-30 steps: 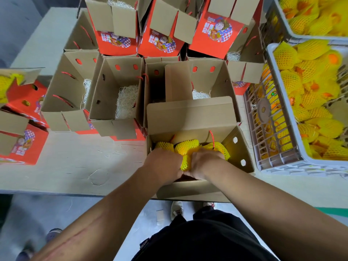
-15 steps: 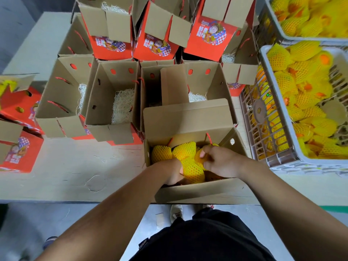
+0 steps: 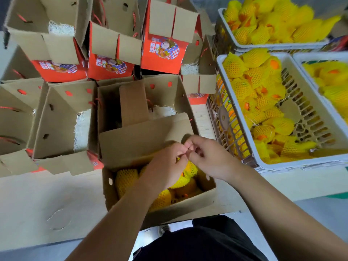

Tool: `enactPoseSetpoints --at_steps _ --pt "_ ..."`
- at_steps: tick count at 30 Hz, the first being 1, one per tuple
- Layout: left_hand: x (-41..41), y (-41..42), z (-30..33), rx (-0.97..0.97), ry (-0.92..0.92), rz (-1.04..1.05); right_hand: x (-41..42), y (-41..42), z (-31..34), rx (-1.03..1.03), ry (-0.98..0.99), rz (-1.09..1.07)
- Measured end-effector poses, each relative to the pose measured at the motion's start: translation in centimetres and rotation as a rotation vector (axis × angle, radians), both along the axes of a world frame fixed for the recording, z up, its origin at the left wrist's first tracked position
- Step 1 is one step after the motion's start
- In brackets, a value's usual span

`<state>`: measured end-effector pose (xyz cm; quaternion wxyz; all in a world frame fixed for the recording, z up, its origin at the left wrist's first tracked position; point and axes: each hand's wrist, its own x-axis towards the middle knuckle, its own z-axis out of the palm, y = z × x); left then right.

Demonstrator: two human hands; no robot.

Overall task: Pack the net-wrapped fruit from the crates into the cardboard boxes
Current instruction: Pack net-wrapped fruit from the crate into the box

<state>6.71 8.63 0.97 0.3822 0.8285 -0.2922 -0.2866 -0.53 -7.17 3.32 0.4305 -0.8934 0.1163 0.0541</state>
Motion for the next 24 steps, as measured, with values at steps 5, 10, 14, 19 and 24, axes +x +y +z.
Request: enactPoseSetpoints --at_steps 5,10,14,19,24 --pt "-0.8 -8.7 0.8 -0.237 0.020 0.119 -1.0 -7.3 1.1 0.035 -0.244 -0.164" --pt "-1.7 -20.3 1.4 -0.237 -0.350 0.022 -2.4 -19.3 -0.5 -0.098 -0.109 -0.325" --pt "-1.9 -27.8 0.6 0.014 -0.522 -0.253 -3.6 -25.1 -2.6 -0.274 0.496 0.144" --pt "-1.8 -29.6 -1.5 0.249 -0.695 -0.284 -4.3 -23.1 -4.8 -0.441 0.663 0.335" --pt "-2.0 -30.0 -1.7 0.265 -0.710 -0.263 -6.0 -21.5 -4.9 -0.525 0.538 0.371"
